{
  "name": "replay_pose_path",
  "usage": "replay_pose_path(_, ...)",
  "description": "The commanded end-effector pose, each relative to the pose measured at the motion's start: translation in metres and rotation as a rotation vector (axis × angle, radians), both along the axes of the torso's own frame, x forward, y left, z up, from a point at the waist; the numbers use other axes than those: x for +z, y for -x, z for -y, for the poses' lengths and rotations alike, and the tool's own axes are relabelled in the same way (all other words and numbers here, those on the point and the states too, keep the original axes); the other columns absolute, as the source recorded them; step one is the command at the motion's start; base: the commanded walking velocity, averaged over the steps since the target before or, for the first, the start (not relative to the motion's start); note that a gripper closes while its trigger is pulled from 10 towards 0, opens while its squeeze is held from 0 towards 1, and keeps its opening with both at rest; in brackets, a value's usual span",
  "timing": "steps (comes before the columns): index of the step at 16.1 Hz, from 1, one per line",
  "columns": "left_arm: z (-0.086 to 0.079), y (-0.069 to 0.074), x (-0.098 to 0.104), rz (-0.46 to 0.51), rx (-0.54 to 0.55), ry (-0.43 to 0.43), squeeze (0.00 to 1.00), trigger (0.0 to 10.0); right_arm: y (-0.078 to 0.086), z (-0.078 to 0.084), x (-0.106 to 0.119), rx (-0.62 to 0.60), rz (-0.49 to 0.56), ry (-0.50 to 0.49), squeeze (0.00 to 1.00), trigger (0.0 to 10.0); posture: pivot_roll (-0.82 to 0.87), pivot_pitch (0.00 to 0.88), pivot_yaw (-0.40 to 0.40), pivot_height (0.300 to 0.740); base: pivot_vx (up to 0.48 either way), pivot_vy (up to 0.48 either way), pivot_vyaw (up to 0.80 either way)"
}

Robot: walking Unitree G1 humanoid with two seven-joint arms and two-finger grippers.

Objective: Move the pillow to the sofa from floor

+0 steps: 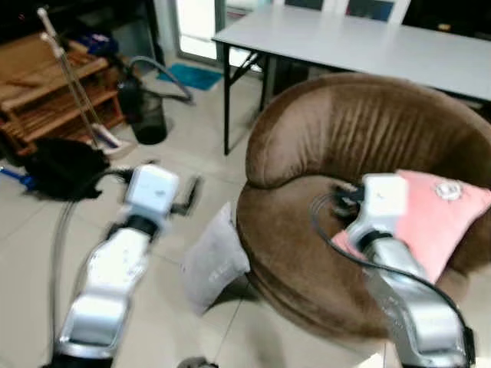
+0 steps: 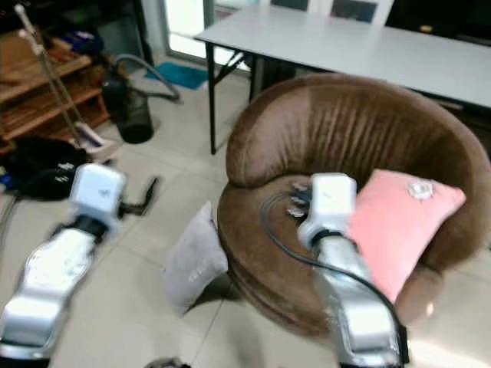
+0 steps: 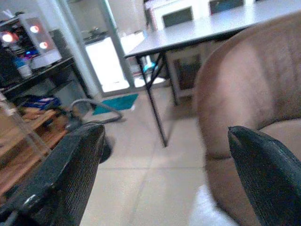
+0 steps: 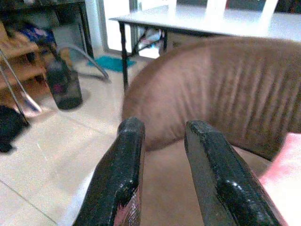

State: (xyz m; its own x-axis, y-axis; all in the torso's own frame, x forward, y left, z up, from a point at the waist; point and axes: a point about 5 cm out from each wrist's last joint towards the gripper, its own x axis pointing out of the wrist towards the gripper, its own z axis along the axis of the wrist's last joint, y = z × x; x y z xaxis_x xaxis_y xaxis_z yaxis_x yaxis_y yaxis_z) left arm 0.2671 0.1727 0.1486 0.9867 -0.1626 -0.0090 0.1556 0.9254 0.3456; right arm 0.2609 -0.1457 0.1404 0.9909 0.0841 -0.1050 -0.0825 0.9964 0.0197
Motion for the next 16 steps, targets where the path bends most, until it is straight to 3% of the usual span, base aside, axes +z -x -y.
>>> replay_pose_path(1,0.009,-0.002,0.002,0.004,-0.020,0.005,0.00,10.0,0.002,0.011,-0.003,-0.036,-0.031,0.007,0.00,10.0,-0.05,0.032,-0.025,0.740,0.000,0.458,-0.80)
replay_pose_path(9,0.009,-0.007,-0.003,-0.016,-0.049,0.010,0.00,10.0,0.005,0.023,-0.005,-0.093,-0.056,0.010,0.00,10.0,-0.07,0.037,0.001,0.740,0.000,0.461,-0.80)
replay_pose_path(16,0.011,-0.010,-0.003,-0.016,-0.074,0.014,0.00,10.0,0.006,0.023,-0.006,-0.110,-0.064,-0.001,0.00,10.0,-0.07,0.036,0.016,0.740,0.000,0.462,-0.80)
